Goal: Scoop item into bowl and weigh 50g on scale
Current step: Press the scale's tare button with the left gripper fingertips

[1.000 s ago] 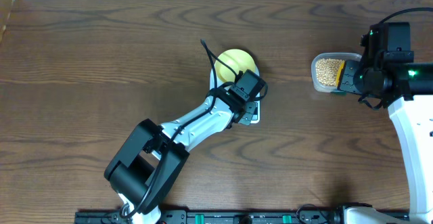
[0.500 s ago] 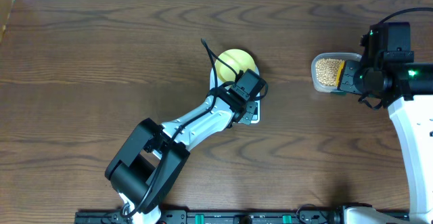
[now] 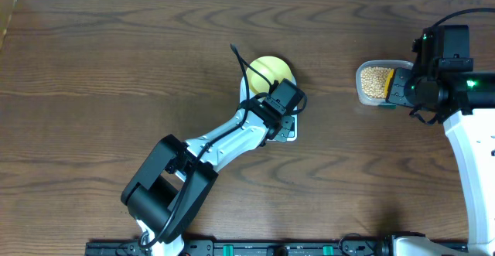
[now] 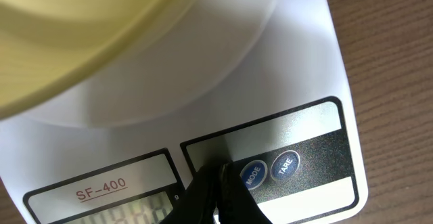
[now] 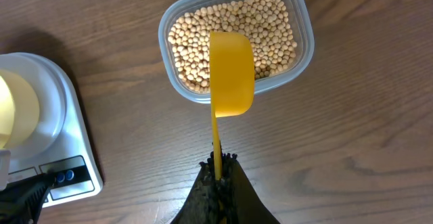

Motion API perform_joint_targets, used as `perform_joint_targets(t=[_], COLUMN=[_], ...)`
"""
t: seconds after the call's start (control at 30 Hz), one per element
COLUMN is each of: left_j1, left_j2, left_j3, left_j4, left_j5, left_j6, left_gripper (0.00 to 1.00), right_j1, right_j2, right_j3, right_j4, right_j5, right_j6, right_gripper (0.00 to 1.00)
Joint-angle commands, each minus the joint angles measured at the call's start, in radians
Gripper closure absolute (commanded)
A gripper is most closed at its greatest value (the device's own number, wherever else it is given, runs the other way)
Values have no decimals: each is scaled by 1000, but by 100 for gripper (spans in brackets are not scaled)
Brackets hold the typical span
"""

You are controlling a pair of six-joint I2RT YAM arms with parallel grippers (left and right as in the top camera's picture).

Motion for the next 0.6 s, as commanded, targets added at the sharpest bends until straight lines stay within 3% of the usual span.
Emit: perform_joint_targets(t=[0.0, 0.57], left_j1=[1, 1], left_j2=[58, 58], left_j3=[-14, -43], left_j4=[-15, -29], left_j5=[-13, -13], left_j6=[-9, -9], left_gripper=[93, 93], right_j1=[-5, -10], right_j2=[-6, -6], right_j3=[20, 20], right_j4=[5, 13], right_j5=[13, 19], right_j6=[-13, -20], right_gripper=[99, 99])
